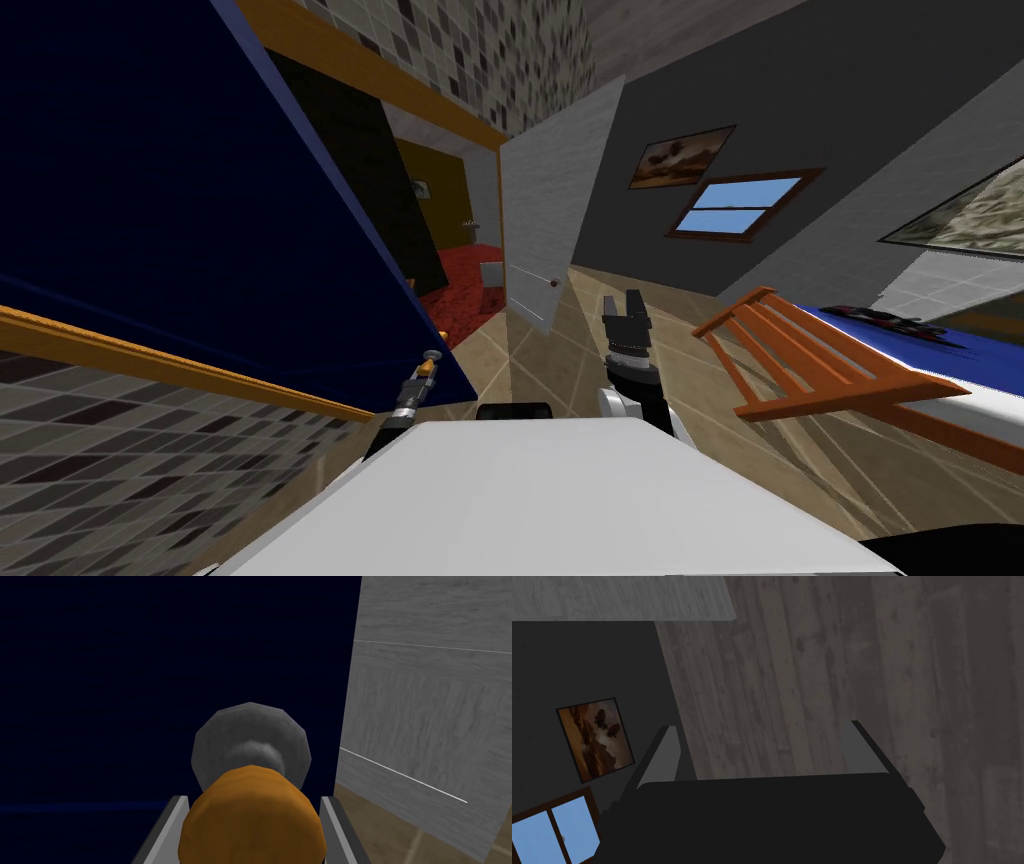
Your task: Pull the door open
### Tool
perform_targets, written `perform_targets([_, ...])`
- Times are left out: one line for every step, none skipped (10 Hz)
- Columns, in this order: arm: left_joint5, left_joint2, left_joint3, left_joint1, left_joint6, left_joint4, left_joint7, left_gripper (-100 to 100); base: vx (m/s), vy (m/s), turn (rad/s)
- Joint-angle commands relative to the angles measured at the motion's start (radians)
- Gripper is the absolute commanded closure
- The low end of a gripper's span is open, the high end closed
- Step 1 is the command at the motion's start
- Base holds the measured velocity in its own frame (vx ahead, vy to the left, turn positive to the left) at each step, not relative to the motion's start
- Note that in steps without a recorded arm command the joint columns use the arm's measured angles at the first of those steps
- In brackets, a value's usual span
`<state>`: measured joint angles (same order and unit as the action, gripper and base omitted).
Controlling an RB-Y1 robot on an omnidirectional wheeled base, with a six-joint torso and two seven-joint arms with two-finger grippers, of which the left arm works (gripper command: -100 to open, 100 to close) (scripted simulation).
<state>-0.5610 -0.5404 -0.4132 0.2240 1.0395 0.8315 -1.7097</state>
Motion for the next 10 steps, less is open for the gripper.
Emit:
perform_targets([0.000,0.000,0.000,0.000,0.000,0.000,0.000,100,-0.095,0.010,-0.027])
perform_targets([0.006,-0.008,-0.012,0.011,0.022,-0.008,-0.013,100,-0.140,0.027,-0.180])
perform_targets([0.008,-0.010,-0.014,0.013,0.027,-0.009,-0.015,100,-0.203,0.033,-0.132])
perform_targets([0.010,-0.015,-0.019,0.019,0.039,-0.013,-0.022,100,-0.172,0.050,-0.109])
perform_targets([0.013,-0.020,-0.024,0.024,0.052,-0.017,-0.028,100,-0.195,0.089,-0.144])
perform_targets([0.016,-0.025,-0.030,0.030,0.065,-0.021,-0.035,100,-0.200,0.071,-0.161])
perform_targets([0.019,-0.031,-0.035,0.036,0.078,-0.024,-0.042,100,-0.198,0.045,-0.159])
perform_targets([0.022,-0.036,-0.040,0.041,0.090,-0.028,-0.048,100,-0.204,0.057,-0.150])
perform_targets([0.025,-0.040,-0.045,0.046,0.101,-0.031,-0.054,100,-0.222,0.049,-0.128])
perform_targets([0.027,-0.043,-0.048,0.049,0.109,-0.034,-0.058,100,-0.195,0.054,-0.095])
